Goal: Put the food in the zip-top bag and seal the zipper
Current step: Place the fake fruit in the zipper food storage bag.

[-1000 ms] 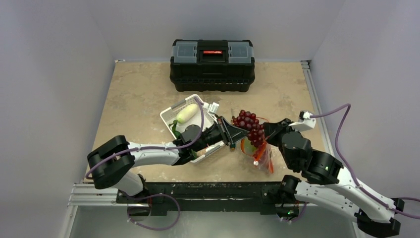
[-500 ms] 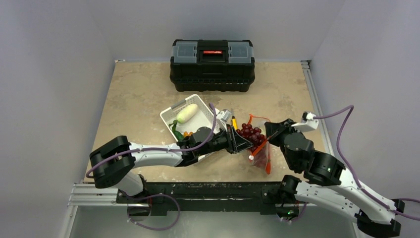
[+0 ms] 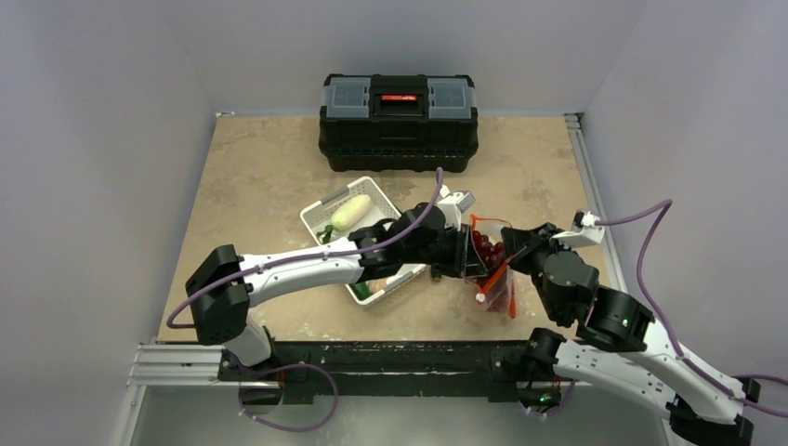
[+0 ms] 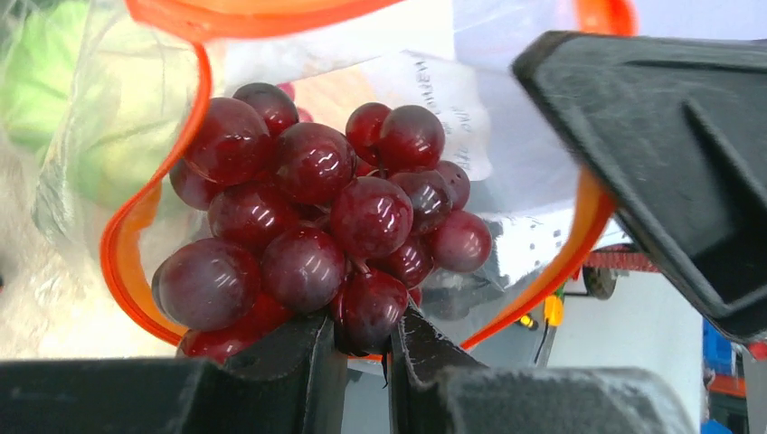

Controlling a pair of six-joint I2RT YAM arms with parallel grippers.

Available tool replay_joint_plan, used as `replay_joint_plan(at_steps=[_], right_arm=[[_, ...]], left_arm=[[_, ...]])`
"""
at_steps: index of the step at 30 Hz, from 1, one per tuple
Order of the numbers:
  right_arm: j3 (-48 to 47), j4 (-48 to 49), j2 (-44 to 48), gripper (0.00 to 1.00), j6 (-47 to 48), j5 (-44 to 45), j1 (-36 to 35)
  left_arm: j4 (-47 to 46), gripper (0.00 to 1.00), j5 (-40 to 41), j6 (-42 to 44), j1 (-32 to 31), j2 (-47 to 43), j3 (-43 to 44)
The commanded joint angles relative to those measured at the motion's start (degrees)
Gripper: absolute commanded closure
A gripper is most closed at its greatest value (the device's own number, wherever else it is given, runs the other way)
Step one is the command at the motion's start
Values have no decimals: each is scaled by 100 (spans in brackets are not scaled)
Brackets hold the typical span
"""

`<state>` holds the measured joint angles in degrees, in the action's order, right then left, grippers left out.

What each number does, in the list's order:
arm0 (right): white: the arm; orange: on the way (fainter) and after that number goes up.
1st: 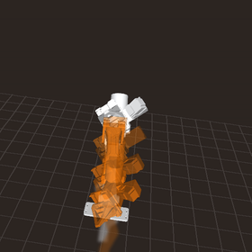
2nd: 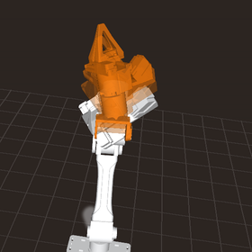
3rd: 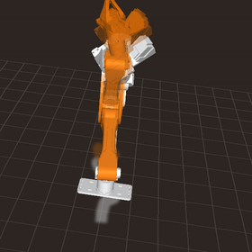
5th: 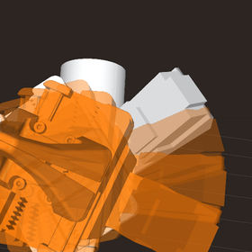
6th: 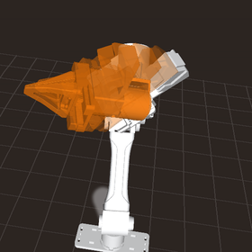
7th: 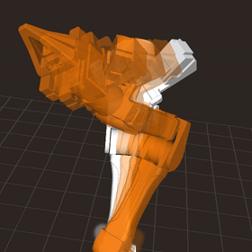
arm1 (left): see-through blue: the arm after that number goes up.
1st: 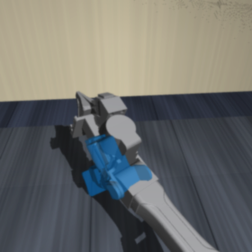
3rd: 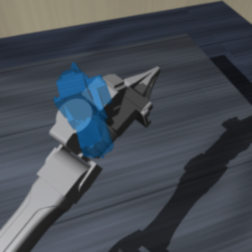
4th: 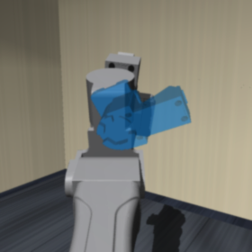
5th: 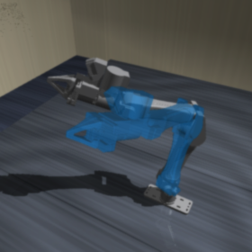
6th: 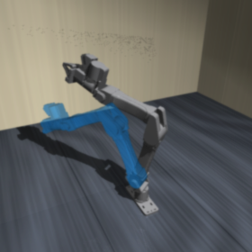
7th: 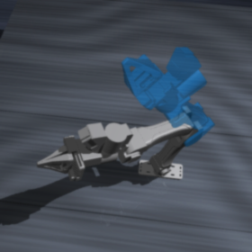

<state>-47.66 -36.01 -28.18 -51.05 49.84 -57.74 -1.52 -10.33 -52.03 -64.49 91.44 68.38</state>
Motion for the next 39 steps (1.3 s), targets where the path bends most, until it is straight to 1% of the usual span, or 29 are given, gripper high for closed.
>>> replay_joint_plan(at_steps=[1,3,5,6,10,12,16,20,25,27,28,30,35,37,39], right_arm=[[-141,482,34,100,134,34,-29],[-138,532,-21,100,217,-58,-27],[-147,548,-52,100,264,-125,-27],[-147,558,-55,100,273,-144,-27],[-145,566,-26,100,295,-155,-27],[-159,533,26,100,307,-131,-27],[-171,438,91,100,310,-61,-27],[-139,473,69,100,330,-26,-28],[-173,452,32,100,345,-23,-27],[-166,446,46,100,366,-6,-28],[-165,446,49,100,371,4,-27],[-169,446,58,100,383,13,-29],[-165,448,32,100,413,-9,-27],[-165,452,25,100,407,-15,-29],[-165,462,25,100,425,-25,-30]], left_arm=[[1893,100,-619,151,194,349,1068],[2659,100,-659,451,257,633,1699],[3312,100,-367,774,265,855,2219],[3454,99,-219,891,280,922,2359],[3610,86,-201,1044,407,1227,2586],[3905,80,28,1158,396,1305,2694],[3666,68,20,1191,401,1049,2411],[3467,62,-288,1196,402,873,2424],[3440,55,-311,1276,402,437,2379],[3439,51,-239,1304,409,214,2288],[3440,44,-216,1309,414,98,2233],[3445,40,-203,1309,459,-101,2089],[3247,40,-41,1246,594,-688,1352],[3110,44,-51,1174,682,-844,1027],[2907,50,-118,1017,744,-934,750]])
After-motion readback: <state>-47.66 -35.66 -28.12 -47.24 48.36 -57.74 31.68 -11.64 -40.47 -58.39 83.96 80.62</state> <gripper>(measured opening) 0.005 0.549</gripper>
